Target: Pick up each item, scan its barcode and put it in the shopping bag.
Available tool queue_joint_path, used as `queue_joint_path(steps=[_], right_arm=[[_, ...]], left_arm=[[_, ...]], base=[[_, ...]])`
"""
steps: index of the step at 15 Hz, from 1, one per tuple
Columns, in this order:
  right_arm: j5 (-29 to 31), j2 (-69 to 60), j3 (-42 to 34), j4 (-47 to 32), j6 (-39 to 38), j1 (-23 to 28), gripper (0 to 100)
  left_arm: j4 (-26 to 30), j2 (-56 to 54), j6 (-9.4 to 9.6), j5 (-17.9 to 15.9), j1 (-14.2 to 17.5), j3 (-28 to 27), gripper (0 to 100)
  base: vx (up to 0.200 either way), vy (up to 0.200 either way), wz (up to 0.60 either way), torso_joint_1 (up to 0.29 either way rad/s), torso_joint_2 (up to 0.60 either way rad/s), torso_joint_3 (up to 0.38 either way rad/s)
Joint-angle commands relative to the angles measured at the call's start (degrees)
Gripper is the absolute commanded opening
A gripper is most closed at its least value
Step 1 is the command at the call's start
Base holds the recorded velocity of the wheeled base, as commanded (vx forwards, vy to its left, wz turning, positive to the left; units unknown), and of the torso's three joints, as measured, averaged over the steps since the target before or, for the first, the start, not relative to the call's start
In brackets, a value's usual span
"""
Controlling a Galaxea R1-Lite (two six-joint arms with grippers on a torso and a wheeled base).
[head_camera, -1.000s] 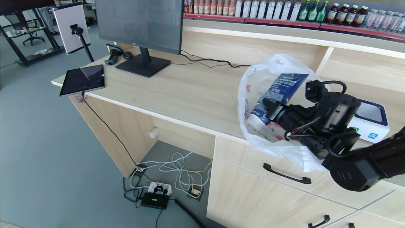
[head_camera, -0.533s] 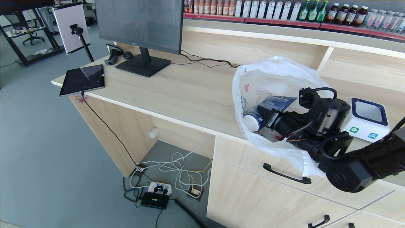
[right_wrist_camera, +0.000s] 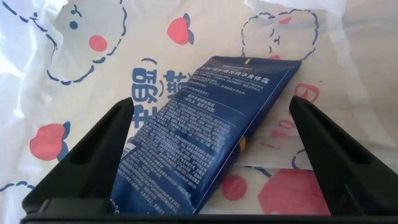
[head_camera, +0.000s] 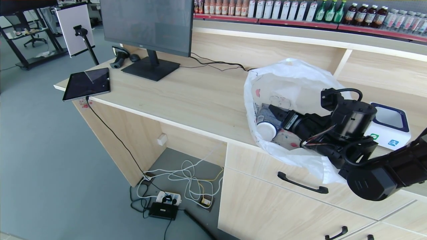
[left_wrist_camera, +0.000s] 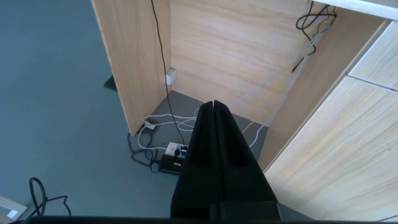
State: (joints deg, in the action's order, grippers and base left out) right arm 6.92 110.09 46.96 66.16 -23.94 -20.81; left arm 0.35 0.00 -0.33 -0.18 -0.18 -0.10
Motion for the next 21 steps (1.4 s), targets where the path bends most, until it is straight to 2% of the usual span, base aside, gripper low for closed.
queue_joint_path(steps=[1,8,11,14,19,21], right_arm=[[-0.1,-2.3,0.5,0.0,1.1,-0.1,100],[-0.2,-10.7,-0.7,0.1,8.1,-4.2,100],[-0.5,-17.1,-7.2,2.0,14.9,-6.4,100],[-2.8,-21.0,-14.4,7.5,23.7,-7.8,100],[-3.1,-21.3,-28.5,19.6,26.5,-8.5,100],[-7.2,-21.8,-29.6,20.2,27.3,-8.5,100]], left_arm=[[0.0,0.0,-0.02,0.0,0.0,0.0,0],[0.0,0.0,-0.02,0.0,0.0,0.0,0],[0.0,0.0,-0.02,0.0,0.0,0.0,0],[0.0,0.0,-0.02,0.0,0.0,0.0,0],[0.0,0.0,-0.02,0.0,0.0,0.0,0],[0.0,0.0,-0.02,0.0,0.0,0.0,0]], base=[[0.000,0.000,0.00,0.000,0.00,0.000],[0.000,0.000,0.00,0.000,0.00,0.000],[0.000,0.000,0.00,0.000,0.00,0.000],[0.000,0.000,0.00,0.000,0.00,0.000],[0.000,0.000,0.00,0.000,0.00,0.000],[0.000,0.000,0.00,0.000,0.00,0.000]])
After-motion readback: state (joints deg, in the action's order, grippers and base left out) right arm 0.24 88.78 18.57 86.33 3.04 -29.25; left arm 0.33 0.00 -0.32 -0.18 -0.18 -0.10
